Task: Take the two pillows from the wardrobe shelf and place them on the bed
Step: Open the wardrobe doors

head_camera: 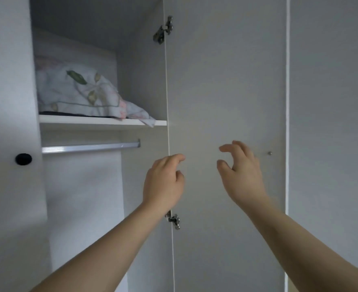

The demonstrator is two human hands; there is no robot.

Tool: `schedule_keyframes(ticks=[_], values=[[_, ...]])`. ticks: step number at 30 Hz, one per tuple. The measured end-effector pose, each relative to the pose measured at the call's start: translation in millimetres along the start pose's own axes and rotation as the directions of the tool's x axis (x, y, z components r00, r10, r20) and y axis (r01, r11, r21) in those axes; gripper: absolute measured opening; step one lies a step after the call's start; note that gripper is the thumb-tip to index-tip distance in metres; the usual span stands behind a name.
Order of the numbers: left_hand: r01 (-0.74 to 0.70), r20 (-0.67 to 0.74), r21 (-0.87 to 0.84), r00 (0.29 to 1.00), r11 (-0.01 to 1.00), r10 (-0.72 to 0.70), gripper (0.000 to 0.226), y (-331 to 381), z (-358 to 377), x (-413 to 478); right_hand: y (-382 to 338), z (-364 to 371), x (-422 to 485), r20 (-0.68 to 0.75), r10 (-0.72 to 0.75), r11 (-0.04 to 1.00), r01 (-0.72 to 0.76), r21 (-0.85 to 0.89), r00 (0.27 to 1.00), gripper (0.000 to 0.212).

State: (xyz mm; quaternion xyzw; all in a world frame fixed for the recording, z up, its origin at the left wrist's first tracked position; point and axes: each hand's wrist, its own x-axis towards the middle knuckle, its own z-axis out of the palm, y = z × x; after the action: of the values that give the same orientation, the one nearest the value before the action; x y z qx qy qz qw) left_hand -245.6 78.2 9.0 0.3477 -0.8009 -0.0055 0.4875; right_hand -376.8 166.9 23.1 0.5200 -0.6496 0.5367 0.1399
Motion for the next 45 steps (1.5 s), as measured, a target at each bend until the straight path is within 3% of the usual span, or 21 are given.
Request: schedule_keyframes(ticks=[3,5,9,13,16,23,26,29,33,35,37,40,45], values=[[-0.021,-0.019,0.321,0.999,0.947,0.028,0.04,-55.4,-32.9,-1.4,-11.7,35.9,-2.1,0.083,0.037,0.999,-0.04,0.032,0.996,0.032],[-0.068,0.062,0.556,0.997,0.828,0.04,0.05,-96.0,-56.3,-3.0,-27.0,64.4,-4.5,0.148,0.051,0.998,-0.058,0.039,0.988,0.032],[-0.12,0.317,0.84,0.899,0.529,-0.301,0.042,-149.3,-86.0,-7.5,-48.0,104.9,-7.6,0.317,0.07,0.997,-0.07,-0.011,0.946,0.034],[-0.215,0.338,0.928,0.831,0.304,-0.441,0.041,-194.6,-113.8,-17.7,-68.6,139.9,-15.8,0.401,0.066,0.998,-0.064,-0.018,0.914,0.031],[-0.321,0.362,0.932,0.813,0.168,-0.455,0.038,-209.1,-121.8,-22.9,-75.6,158.1,-24.7,0.441,0.06,0.998,-0.067,0.0,0.896,0.029],[-0.548,0.481,0.836,0.729,0.004,-0.487,0.037,-222.3,-122.9,-24.8,-78.6,178.7,-37.0,0.51,0.041,0.997,-0.067,0.034,0.859,0.02],[-0.588,0.506,0.808,0.719,-0.029,-0.476,0.033,-229.3,-121.5,-25.9,-78.4,183.6,-41.7,0.528,0.024,0.996,-0.063,0.057,0.849,0.014],[-0.584,0.536,0.812,0.739,0.008,-0.408,0.032,-226.7,-118.5,-31.0,-79.1,185.9,-46.9,0.549,-0.006,0.993,-0.057,0.099,0.836,0.011],[-0.405,0.427,0.903,0.88,0.145,-0.205,0.009,-208.3,-133.1,-54.2,-80.6,180.7,-56.1,0.603,-0.066,0.968,-0.095,0.231,0.795,0.019],[-0.499,0.52,0.85,0.847,0.17,-0.111,0.025,-200.3,-136.7,-72.2,-79.5,175.4,-62.4,0.634,-0.105,0.949,-0.114,0.295,0.766,0.014],[-0.475,0.485,0.865,0.874,0.163,-0.027,0.025,-177.4,-143.0,-86.8,-79.6,171.2,-68.7,0.663,-0.116,0.919,-0.172,0.353,0.74,0.013],[-0.429,0.418,0.886,0.903,0.178,0.099,0.03,-139.9,-153.9,-103.6,-87.2,162.8,-77.9,0.727,-0.135,0.844,-0.306,0.44,0.673,0.019],[-0.408,0.387,0.897,0.911,0.171,0.142,0.026,-101.6,-179.2,-149.5,-124.1,146.7,-105.1,0.86,-0.221,0.655,-0.583,0.48,0.459,0.023]])
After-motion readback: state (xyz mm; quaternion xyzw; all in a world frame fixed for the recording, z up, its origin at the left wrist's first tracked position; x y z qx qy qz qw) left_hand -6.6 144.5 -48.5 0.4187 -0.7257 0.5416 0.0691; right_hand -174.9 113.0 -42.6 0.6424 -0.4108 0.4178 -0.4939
